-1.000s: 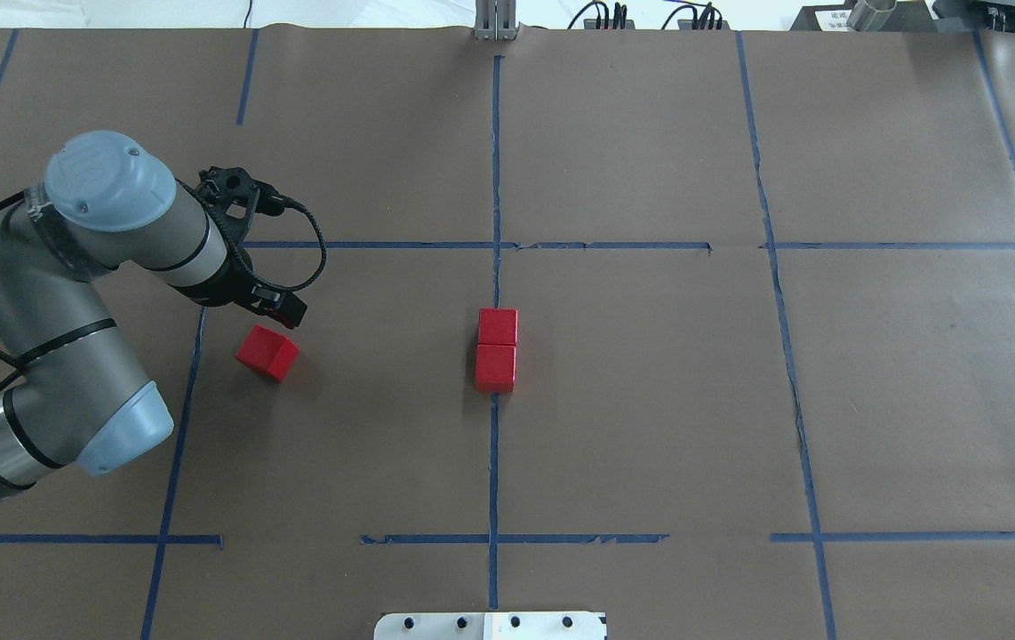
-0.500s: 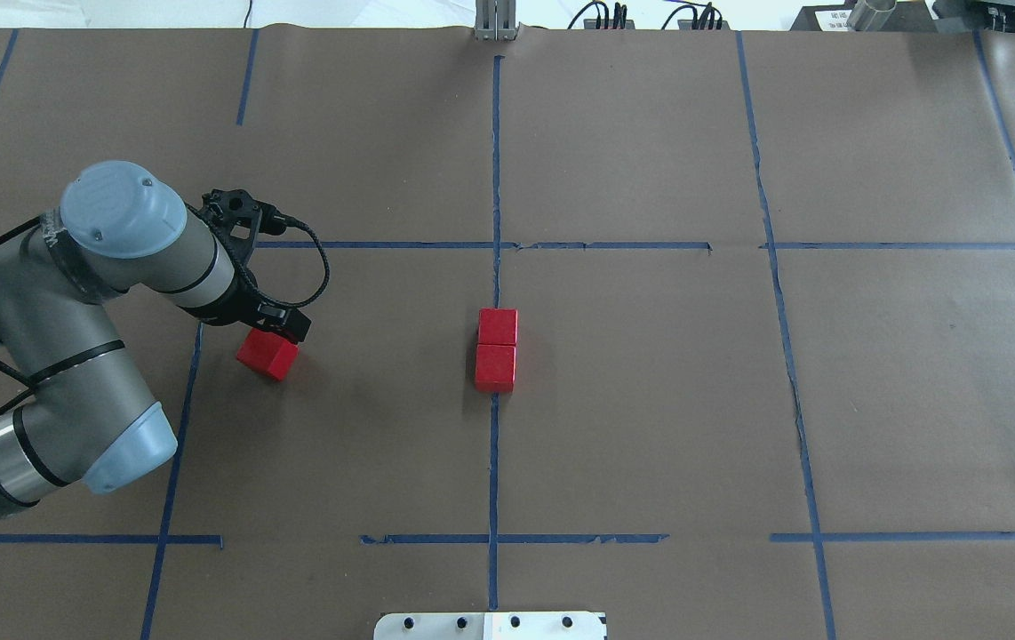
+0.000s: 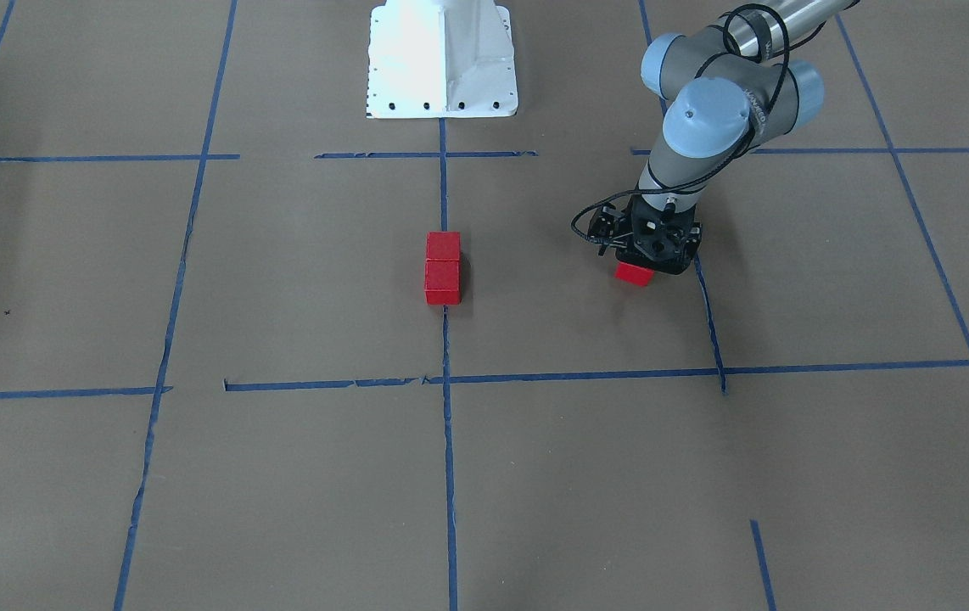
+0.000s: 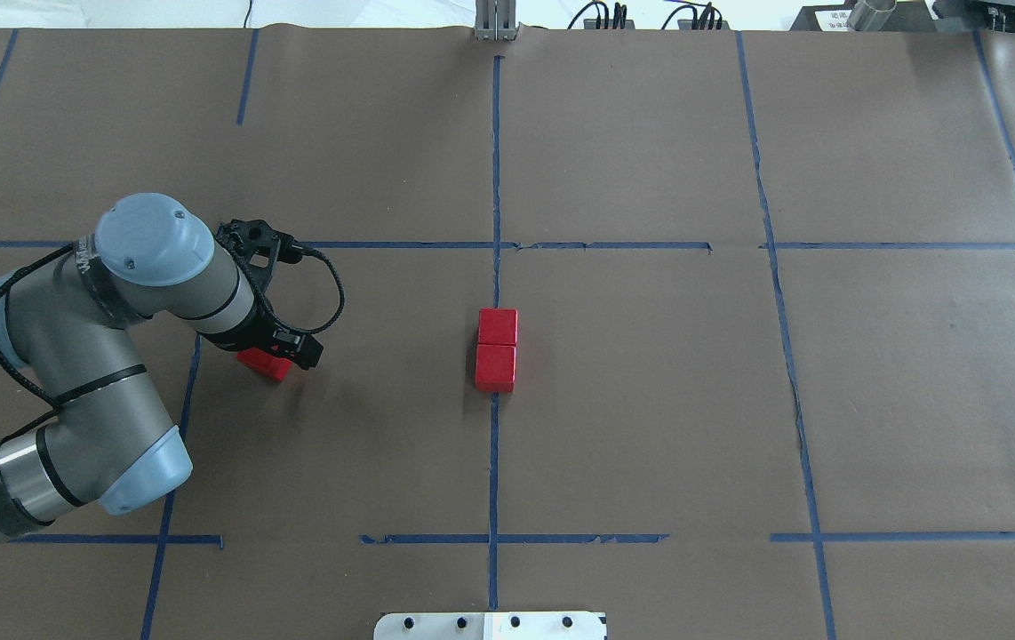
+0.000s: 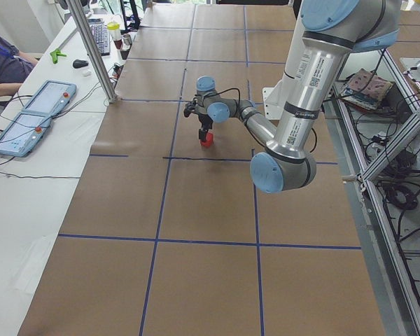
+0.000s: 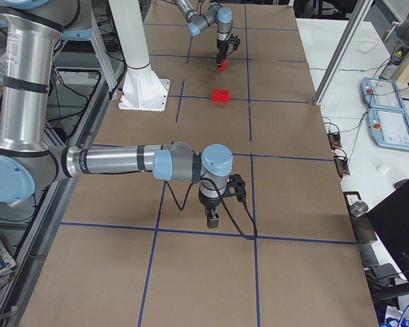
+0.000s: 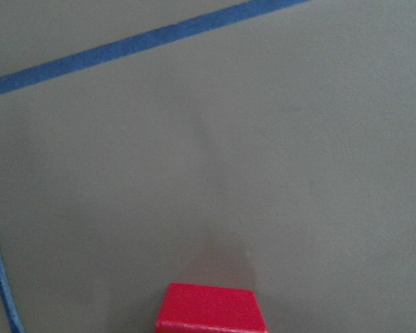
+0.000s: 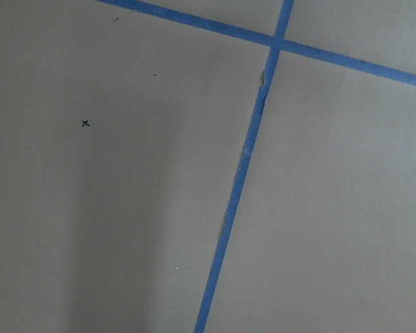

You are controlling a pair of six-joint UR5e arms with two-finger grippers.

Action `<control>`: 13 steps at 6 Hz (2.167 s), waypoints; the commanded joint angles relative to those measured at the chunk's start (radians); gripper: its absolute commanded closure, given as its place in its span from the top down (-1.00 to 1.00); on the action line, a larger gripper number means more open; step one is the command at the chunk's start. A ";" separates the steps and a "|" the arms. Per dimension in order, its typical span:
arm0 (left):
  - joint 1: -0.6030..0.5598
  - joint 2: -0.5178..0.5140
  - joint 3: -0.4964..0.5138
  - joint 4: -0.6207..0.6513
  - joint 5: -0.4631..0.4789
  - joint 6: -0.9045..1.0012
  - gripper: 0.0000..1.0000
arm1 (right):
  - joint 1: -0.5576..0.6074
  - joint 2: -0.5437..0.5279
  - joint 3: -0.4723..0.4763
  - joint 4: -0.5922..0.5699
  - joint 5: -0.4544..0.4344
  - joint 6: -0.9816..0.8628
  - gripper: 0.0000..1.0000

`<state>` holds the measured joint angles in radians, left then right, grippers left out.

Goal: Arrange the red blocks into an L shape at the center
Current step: 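Lower the left gripper and grasp the last red cube, then carry the cube with the left gripper beside the stacked pair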

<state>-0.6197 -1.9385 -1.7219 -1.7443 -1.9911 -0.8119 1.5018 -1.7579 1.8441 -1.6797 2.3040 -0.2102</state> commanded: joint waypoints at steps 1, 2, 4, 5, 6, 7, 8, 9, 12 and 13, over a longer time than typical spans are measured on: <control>0.011 -0.011 0.034 -0.001 0.000 -0.001 0.93 | 0.000 0.000 0.001 0.000 0.000 0.000 1.00; 0.011 -0.017 0.038 -0.001 -0.002 -0.004 0.66 | 0.000 0.000 0.001 0.000 0.000 0.000 1.00; 0.011 -0.033 0.036 0.002 -0.002 -0.007 -0.03 | 0.000 0.000 0.001 0.000 0.000 0.000 1.00; 0.009 -0.074 0.035 0.015 -0.002 -0.032 -0.20 | 0.000 0.000 0.001 0.000 0.000 0.000 1.00; 0.015 -0.114 0.036 0.017 0.000 -0.264 -0.49 | 0.000 0.000 0.001 0.000 0.000 0.000 1.00; 0.015 -0.141 0.033 0.019 0.003 -0.535 -0.56 | 0.000 0.000 0.001 0.000 0.000 0.000 1.00; 0.017 -0.172 0.030 0.019 0.040 -0.767 -0.56 | 0.000 0.000 0.001 0.000 0.002 0.000 1.00; 0.017 -0.204 0.028 0.025 0.051 -1.016 -0.57 | 0.000 0.000 0.001 0.000 0.000 0.000 1.00; 0.026 -0.293 0.034 0.176 0.048 -1.533 -0.55 | 0.000 -0.002 0.001 0.000 -0.002 -0.003 1.00; 0.026 -0.292 0.036 0.174 0.045 -1.822 -0.53 | 0.000 -0.002 0.000 0.000 -0.002 -0.003 1.00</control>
<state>-0.5947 -2.2234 -1.6899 -1.5808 -1.9441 -2.3791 1.5018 -1.7590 1.8451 -1.6797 2.3026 -0.2131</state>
